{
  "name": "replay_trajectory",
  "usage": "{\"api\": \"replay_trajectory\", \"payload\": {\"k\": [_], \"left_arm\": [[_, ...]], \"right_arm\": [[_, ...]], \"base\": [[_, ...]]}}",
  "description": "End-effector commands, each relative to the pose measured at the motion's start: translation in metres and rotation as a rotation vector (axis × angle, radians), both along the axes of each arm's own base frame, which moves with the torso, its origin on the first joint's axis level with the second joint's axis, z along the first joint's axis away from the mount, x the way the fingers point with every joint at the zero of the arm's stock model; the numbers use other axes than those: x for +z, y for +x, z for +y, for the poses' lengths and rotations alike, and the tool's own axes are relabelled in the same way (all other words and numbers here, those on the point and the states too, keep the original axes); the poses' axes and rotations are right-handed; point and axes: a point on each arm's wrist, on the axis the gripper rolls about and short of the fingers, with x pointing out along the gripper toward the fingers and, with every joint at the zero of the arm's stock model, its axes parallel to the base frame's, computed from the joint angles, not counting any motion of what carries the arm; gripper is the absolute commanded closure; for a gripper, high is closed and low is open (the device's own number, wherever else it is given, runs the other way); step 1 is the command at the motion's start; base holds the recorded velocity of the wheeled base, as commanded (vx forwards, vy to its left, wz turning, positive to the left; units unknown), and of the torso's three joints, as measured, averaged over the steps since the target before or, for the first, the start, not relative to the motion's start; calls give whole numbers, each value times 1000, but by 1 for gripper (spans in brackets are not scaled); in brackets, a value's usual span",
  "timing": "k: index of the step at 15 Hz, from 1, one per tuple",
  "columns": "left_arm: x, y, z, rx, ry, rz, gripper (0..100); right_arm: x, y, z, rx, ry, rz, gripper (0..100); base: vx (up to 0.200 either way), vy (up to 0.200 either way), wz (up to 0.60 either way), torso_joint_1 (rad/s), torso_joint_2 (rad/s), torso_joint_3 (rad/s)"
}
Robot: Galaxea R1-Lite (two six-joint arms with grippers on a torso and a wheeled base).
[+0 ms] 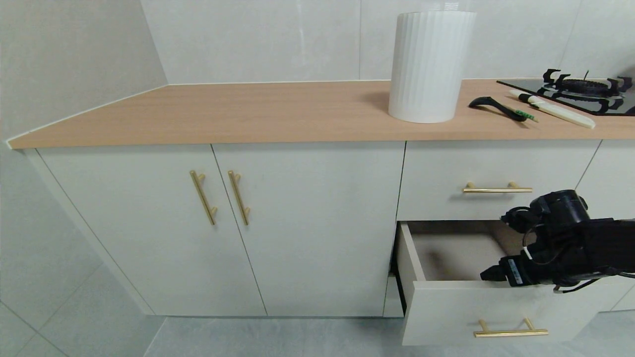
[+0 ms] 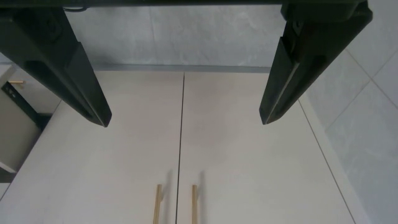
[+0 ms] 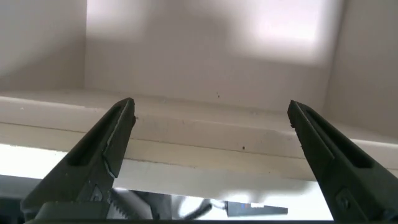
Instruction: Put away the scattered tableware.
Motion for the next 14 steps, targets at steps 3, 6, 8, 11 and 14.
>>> {"api": "replay_trajectory", "payload": {"k": [3,6,8,11,14], "left_arm": [[0,0,0,0,0,1,0],[0,0,0,0,0,1,0],[0,0,0,0,0,1,0],[0,0,0,0,0,1,0],[0,0,0,0,0,1,0]], "right_arm": [[5,-9,0,3,-4,39,0],[3,-18,-2,12,-19,130,0],[0,-24,-3,28,-42,196,0],[-4,-33,-5,36,-108,294,0],[-6,-38,-5,39,-113,355,0]], "base": [[0,0,0,0,0,0],[0,0,0,0,0,0],[0,0,0,0,0,0],[0,0,0,0,0,0],[0,0,0,0,0,0]]}}
